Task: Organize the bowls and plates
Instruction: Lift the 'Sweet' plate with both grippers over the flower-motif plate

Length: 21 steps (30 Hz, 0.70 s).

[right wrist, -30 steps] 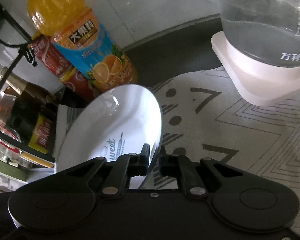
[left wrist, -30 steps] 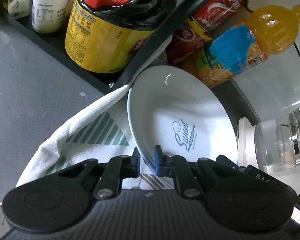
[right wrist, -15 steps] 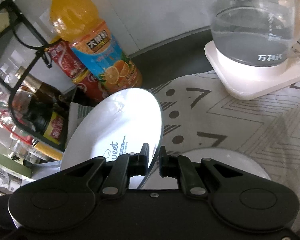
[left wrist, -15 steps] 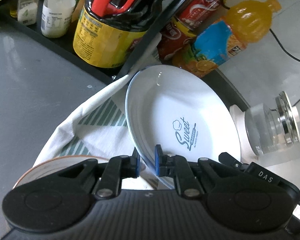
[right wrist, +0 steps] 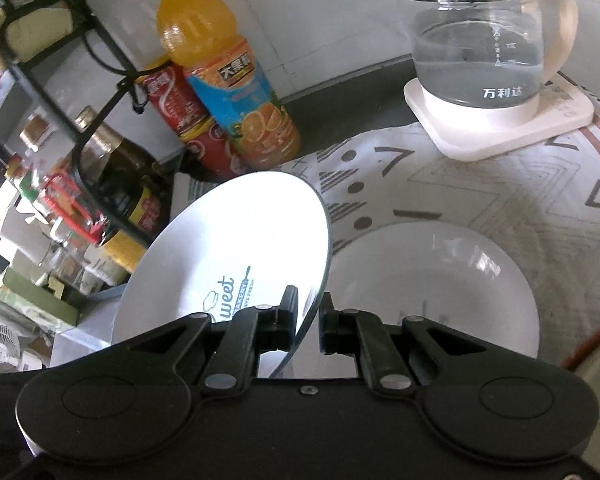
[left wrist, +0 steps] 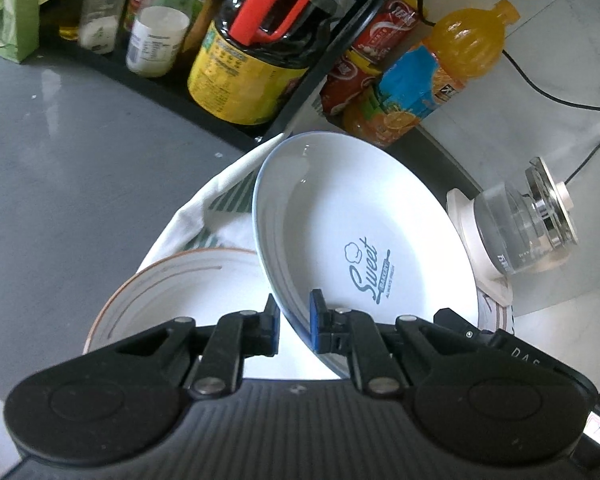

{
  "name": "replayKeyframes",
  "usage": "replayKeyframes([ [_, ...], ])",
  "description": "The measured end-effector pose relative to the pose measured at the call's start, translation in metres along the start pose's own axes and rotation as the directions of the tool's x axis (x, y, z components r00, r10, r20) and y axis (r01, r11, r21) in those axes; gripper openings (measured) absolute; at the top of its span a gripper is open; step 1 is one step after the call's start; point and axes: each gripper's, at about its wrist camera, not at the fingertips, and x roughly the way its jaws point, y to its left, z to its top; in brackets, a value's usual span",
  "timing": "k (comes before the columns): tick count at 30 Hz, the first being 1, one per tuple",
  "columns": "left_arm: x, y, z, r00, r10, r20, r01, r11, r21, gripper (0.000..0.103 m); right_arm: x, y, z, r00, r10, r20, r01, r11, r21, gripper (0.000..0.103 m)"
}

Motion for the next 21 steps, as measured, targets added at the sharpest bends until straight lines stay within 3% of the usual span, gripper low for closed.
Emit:
replayKeyframes([
  [21,-0.044,0.046,-0.048,0.999,-0.009,-0.039,0.010,1.000,0.024,0.012,-0.042,0.014,-0.076,0.999,-0.034,-0.018,0.033,0.998,-0.049,0.011],
])
